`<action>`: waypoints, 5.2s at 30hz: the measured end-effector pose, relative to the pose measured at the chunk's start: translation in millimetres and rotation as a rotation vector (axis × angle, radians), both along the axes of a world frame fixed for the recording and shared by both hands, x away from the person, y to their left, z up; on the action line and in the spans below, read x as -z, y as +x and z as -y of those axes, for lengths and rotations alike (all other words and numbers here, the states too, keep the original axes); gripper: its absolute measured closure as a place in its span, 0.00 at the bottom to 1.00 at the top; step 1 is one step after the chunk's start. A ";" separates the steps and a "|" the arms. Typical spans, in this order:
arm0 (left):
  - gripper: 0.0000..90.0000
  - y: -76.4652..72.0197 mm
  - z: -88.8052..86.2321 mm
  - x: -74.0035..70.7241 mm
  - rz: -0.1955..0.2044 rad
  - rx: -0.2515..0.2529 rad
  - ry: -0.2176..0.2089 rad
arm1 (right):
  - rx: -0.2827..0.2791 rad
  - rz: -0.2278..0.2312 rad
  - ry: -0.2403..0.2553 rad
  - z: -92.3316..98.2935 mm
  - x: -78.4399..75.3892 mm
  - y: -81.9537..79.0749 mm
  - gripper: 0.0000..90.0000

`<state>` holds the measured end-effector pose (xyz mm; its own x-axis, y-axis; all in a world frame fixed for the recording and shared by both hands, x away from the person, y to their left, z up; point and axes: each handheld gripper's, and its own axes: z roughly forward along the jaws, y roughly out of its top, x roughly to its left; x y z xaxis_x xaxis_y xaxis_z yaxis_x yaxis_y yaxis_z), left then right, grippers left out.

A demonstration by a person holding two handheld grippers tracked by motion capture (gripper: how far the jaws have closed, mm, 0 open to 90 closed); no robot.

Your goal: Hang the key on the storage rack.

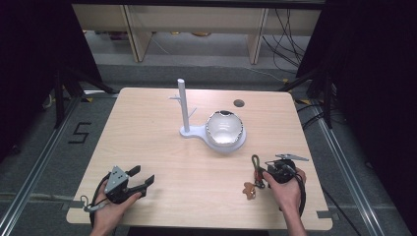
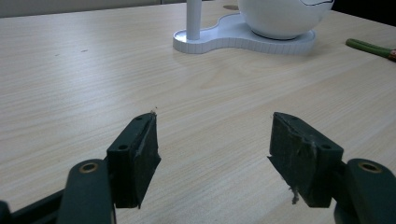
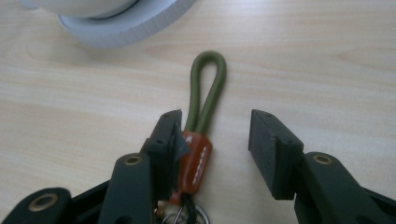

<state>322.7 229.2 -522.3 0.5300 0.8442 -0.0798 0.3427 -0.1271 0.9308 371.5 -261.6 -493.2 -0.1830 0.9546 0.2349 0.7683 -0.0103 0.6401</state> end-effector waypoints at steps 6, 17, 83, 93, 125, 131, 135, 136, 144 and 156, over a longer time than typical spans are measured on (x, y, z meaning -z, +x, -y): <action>0.35 -0.7 -0.1 0.1 0.002 -0.004 -0.003 | -0.066 -0.090 -0.035 1.1 -10.8 2.0 0.62; 0.36 -0.7 0.4 0.2 0.003 -0.004 -0.001 | -0.105 -0.193 -0.030 -3.2 -19.0 8.7 0.68; 0.37 -2.5 4.1 0.8 0.001 -0.007 -0.014 | -0.062 -0.442 -0.226 -32.9 -21.0 33.2 0.76; 0.37 -2.9 3.1 0.1 0.004 -0.008 -0.001 | -0.059 -0.311 -0.150 -32.4 -24.8 12.3 0.76; 0.37 -3.7 3.3 0.0 0.006 -0.014 0.000 | -0.152 0.268 -0.038 -33.9 -5.8 -39.8 0.76; 0.37 -2.8 2.0 0.4 0.020 -0.013 -0.006 | -0.184 0.353 -0.014 -37.4 -8.7 -43.4 0.76; 0.37 -3.9 2.8 0.2 0.011 -0.021 -0.008 | -0.192 0.408 -0.012 -42.9 -7.8 -44.5 0.76; 0.37 -4.0 2.8 0.2 0.011 -0.021 -0.008 | -0.180 0.405 0.001 -45.1 -8.3 -45.4 0.76; 0.37 -4.0 2.9 0.2 0.013 -0.021 -0.006 | -0.207 0.465 0.014 -48.6 -12.2 -47.7 0.76; 0.37 -4.0 2.8 0.1 0.016 -0.020 -0.004 | -0.210 0.514 0.076 -53.0 -18.3 -47.6 0.76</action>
<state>318.7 226.4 -522.4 0.5141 0.8544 -0.0755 0.3306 -0.1161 0.9366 323.9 -208.6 -474.9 -0.4768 0.8691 0.1319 0.3480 0.0488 0.9362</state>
